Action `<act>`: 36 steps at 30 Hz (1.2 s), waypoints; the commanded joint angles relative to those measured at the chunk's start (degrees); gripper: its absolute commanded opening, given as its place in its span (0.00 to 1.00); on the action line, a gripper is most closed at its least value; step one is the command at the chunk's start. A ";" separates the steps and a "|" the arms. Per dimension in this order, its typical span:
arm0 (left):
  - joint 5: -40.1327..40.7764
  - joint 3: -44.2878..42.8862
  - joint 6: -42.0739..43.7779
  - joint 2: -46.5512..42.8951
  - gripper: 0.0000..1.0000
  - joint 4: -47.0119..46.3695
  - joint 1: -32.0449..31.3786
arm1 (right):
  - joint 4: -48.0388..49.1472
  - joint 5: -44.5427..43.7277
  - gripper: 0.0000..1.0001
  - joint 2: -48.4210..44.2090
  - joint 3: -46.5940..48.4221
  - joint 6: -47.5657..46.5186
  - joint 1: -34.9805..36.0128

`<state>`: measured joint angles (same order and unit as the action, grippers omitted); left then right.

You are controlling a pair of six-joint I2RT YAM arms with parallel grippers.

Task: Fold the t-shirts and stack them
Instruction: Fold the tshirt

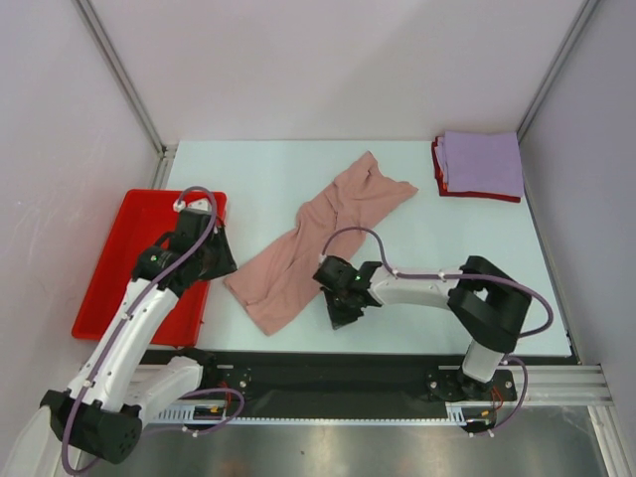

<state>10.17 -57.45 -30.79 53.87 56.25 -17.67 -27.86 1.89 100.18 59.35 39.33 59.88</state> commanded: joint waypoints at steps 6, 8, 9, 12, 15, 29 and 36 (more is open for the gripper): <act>2.73 -1.69 1.43 8.54 0.46 -2.47 -2.37 | -3.18 -5.06 0.01 -7.02 0.05 -2.23 2.53; 6.25 -4.14 1.34 7.31 0.47 -2.20 -2.28 | 0.34 -2.43 0.02 -4.39 5.47 -3.90 2.44; 7.13 -5.03 1.17 5.39 0.47 -2.20 -2.28 | 1.48 0.71 0.03 -0.47 8.12 -5.04 2.26; 10.56 -7.84 -0.50 3.18 0.47 0.17 -2.37 | 1.41 5.57 0.16 8.67 20.16 -5.84 3.66; 12.85 -8.12 -2.35 1.42 0.47 2.55 -2.37 | -2.45 6.55 0.23 15.11 31.21 -6.90 5.42; 17.95 -12.69 -2.26 -2.45 0.49 7.47 -2.37 | -10.21 1.89 0.34 24.64 30.34 -8.22 7.01; 8.47 -6.72 0.81 -0.61 0.49 1.24 -2.81 | -8.18 0.92 0.34 14.19 11.86 -6.73 7.27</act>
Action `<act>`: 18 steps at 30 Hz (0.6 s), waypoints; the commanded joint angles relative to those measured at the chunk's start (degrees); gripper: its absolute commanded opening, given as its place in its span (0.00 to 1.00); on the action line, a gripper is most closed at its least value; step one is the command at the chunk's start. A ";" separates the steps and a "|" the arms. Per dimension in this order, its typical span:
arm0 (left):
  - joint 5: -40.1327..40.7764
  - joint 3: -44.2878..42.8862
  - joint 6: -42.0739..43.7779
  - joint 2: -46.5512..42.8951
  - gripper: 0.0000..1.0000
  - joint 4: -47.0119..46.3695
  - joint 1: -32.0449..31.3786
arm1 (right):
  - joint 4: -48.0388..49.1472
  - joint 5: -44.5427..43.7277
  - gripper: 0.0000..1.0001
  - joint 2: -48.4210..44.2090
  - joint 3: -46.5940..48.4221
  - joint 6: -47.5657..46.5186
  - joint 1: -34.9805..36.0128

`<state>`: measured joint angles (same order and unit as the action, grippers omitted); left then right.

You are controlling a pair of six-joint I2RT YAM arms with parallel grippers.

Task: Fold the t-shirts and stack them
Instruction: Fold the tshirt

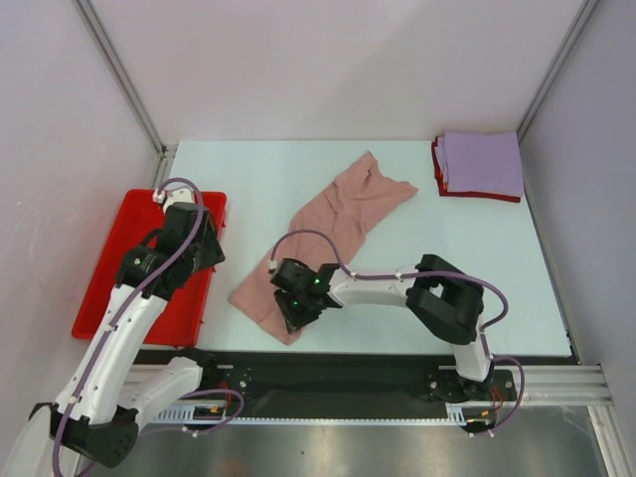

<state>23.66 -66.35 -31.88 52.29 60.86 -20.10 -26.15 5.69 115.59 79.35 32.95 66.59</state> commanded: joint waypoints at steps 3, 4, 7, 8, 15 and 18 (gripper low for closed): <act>-8.80 3.94 4.10 2.54 0.52 -6.71 -0.38 | -8.83 -2.71 0.34 -4.05 -12.98 -0.16 0.65; -9.94 4.12 4.80 3.33 0.56 -7.94 -0.38 | -8.31 -2.79 0.34 -5.80 -13.34 -0.25 0.74; -16.44 5.09 8.32 8.51 0.60 -9.44 -0.38 | -7.95 -2.36 0.41 -8.70 -11.78 -0.60 0.39; -17.50 5.61 9.19 11.14 0.61 -9.97 -0.29 | -8.56 -2.18 0.43 -9.15 -10.46 -0.69 0.30; -18.48 13.34 4.55 18.18 0.66 -8.57 0.06 | -13.22 3.16 0.58 -19.95 -9.56 3.69 -3.56; -19.08 17.56 1.74 20.30 0.66 -8.91 0.32 | -10.69 7.65 0.68 -25.82 -15.44 6.06 -6.89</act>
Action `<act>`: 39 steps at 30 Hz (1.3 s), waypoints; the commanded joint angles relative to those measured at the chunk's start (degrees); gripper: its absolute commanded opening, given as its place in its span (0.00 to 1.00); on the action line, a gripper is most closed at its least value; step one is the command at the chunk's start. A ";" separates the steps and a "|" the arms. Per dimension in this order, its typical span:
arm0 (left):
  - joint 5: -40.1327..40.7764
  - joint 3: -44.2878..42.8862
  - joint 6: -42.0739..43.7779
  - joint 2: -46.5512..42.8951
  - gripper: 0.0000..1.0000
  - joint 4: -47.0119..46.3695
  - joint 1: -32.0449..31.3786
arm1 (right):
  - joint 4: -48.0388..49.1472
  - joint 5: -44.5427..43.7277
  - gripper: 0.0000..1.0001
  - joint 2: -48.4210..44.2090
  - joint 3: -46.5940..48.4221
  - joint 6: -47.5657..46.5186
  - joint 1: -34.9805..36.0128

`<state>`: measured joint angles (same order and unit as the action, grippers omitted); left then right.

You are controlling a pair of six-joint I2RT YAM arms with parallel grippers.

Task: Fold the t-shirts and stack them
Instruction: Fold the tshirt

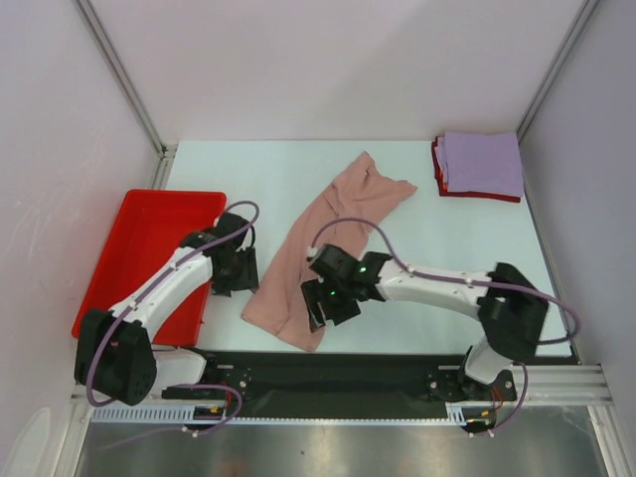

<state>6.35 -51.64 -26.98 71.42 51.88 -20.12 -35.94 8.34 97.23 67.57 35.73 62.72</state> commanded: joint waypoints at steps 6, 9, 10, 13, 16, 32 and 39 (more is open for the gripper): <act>-0.02 3.82 -5.80 1.27 0.67 -0.63 2.09 | 26.73 24.94 0.81 -9.17 -20.88 17.84 -9.71; -1.95 5.23 -5.80 2.58 0.66 -0.72 5.00 | 32.86 24.37 0.81 -8.03 -23.10 22.63 -8.93; -3.09 5.75 -5.37 2.93 0.66 -1.42 5.61 | 31.65 23.83 0.80 -6.72 -22.75 22.98 -8.23; -5.12 6.11 -5.19 4.42 0.65 -1.96 6.85 | 33.38 21.99 0.78 -6.44 -25.90 27.35 -8.84; -5.64 6.37 -5.27 5.40 0.64 -2.57 7.02 | 41.11 22.60 0.73 -6.44 -30.90 32.81 -9.81; -8.20 7.08 -4.40 11.11 0.57 -4.41 7.20 | 39.99 16.80 0.60 -0.73 -27.49 41.97 -5.33; -9.25 6.81 -3.61 13.66 0.43 -4.41 7.73 | 40.26 12.86 0.54 0.59 -26.00 44.43 -3.75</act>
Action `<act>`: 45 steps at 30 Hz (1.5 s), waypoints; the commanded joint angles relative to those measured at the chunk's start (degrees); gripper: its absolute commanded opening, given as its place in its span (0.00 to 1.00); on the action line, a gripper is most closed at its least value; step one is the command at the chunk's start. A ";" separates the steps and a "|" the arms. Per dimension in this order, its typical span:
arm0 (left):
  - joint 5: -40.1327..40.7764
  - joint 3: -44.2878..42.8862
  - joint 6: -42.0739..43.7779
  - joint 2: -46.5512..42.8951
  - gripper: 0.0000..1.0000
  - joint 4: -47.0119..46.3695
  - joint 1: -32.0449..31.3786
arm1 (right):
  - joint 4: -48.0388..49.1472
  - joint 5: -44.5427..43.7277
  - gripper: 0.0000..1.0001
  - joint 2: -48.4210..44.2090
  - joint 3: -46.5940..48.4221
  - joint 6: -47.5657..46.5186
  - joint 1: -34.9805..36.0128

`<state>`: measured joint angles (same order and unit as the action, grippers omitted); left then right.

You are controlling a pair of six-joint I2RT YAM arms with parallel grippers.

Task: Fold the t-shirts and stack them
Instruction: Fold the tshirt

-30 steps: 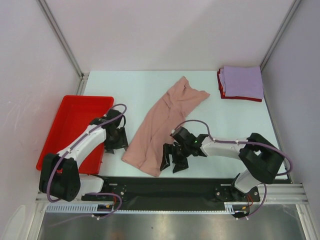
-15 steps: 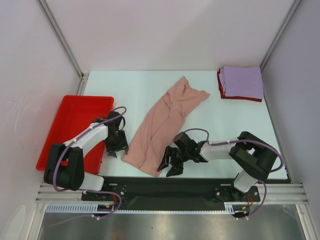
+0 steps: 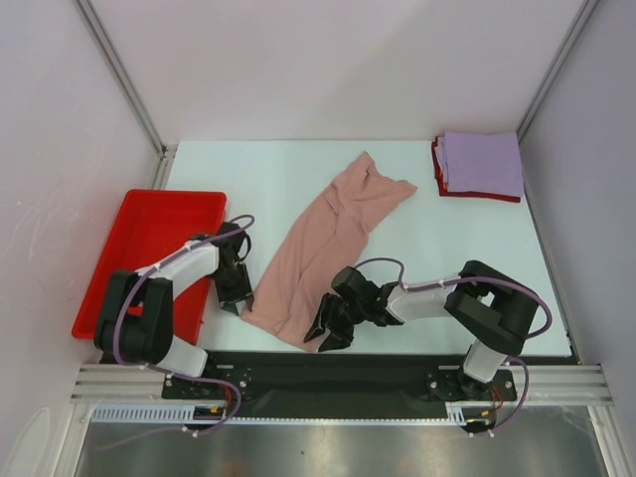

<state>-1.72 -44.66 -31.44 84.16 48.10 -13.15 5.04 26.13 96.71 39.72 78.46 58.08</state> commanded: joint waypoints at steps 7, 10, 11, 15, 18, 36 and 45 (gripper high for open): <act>-1.62 0.02 0.86 -0.22 0.37 0.16 0.75 | -0.39 -7.24 0.49 0.23 0.70 3.28 0.89; -1.88 -0.16 1.03 0.56 0.25 0.25 0.93 | 2.95 -6.36 0.33 2.34 0.71 3.46 0.45; -2.41 -0.07 1.12 0.57 0.21 0.42 0.93 | 4.18 -5.48 0.27 2.69 0.27 3.55 0.54; -3.29 0.45 1.03 -1.01 0.00 1.03 0.84 | -0.89 -6.61 0.08 -1.76 0.18 1.53 0.80; -4.87 2.91 -1.59 -5.13 0.00 0.95 0.06 | -10.38 -8.99 0.01 -8.17 0.53 -3.39 0.89; -8.12 12.22 -23.30 -28.26 0.00 5.70 -30.00 | -43.97 -7.50 0.00 -51.32 -17.64 -9.91 1.33; -10.50 11.71 -26.57 -21.94 0.10 -0.19 -41.08 | -44.33 -6.80 0.08 -51.62 -20.30 -8.93 1.33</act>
<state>-13.08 -31.86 -56.27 60.14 47.55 -52.18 -34.68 19.27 43.90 18.13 70.48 59.24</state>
